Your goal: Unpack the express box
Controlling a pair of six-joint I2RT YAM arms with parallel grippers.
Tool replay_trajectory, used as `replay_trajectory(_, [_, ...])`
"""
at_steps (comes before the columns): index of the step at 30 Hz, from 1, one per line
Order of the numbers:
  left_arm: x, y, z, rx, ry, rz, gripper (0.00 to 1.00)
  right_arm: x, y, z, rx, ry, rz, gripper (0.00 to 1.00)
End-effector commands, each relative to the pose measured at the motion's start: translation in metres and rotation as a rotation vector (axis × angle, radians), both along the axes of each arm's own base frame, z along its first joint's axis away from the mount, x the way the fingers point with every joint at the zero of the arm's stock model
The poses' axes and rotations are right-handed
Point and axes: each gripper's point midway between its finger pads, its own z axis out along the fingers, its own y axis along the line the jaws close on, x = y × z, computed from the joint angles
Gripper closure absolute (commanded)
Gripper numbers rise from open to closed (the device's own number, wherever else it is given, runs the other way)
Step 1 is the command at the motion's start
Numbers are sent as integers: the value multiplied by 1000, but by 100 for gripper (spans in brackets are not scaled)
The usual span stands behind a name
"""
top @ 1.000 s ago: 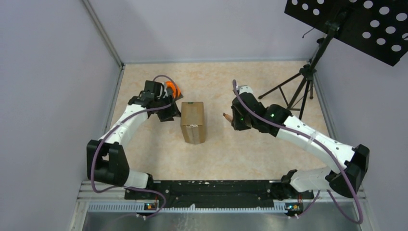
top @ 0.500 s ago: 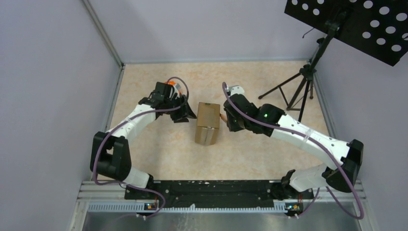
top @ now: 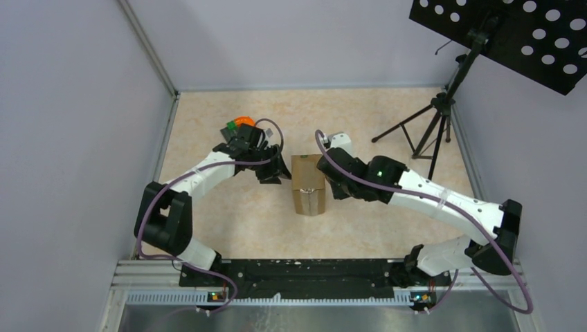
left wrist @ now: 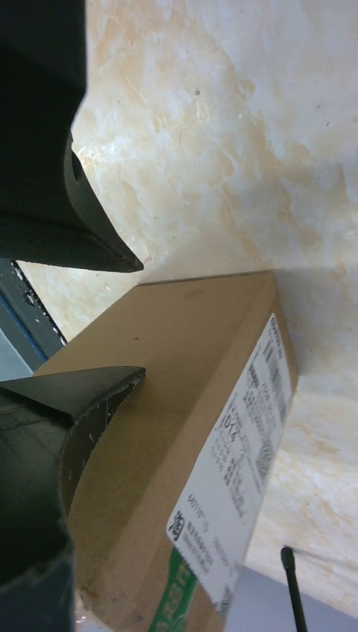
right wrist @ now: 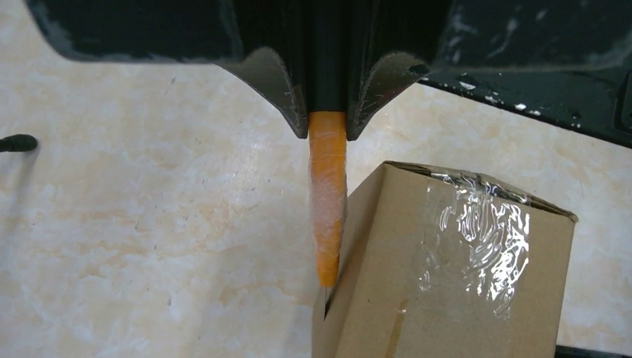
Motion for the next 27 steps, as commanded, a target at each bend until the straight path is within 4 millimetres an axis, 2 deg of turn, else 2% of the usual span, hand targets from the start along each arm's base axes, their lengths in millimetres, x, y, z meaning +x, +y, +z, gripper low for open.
replay_trajectory(1, [21, -1, 8, 18, -78, 39, 46, -23, 17, 20, 120, 20, 40, 100])
replay_trajectory(5, [29, 0, 11, 37, -82, 29, 46, -33, 13, 19, 120, 31, 43, 100])
replay_trajectory(11, [37, -10, 20, 12, -98, -12, 45, -36, 10, 26, 135, 26, 54, 100])
replay_trajectory(16, [46, -7, 29, 41, -137, -20, 44, -34, -9, 28, 65, 1, 28, 100])
replay_trajectory(20, [71, 8, 55, 70, -235, -15, 42, -33, -36, 42, 1, -34, -12, 100])
replay_trajectory(22, [87, 13, 83, 85, -316, -25, 40, -33, -47, 52, -18, -53, -27, 100])
replay_trajectory(24, [93, 9, 103, 80, -373, -67, 36, -31, -56, 62, -32, -79, -31, 100])
replay_trajectory(27, [91, 0, 114, 72, -399, -139, 31, -23, -61, 82, -34, -140, -45, 100])
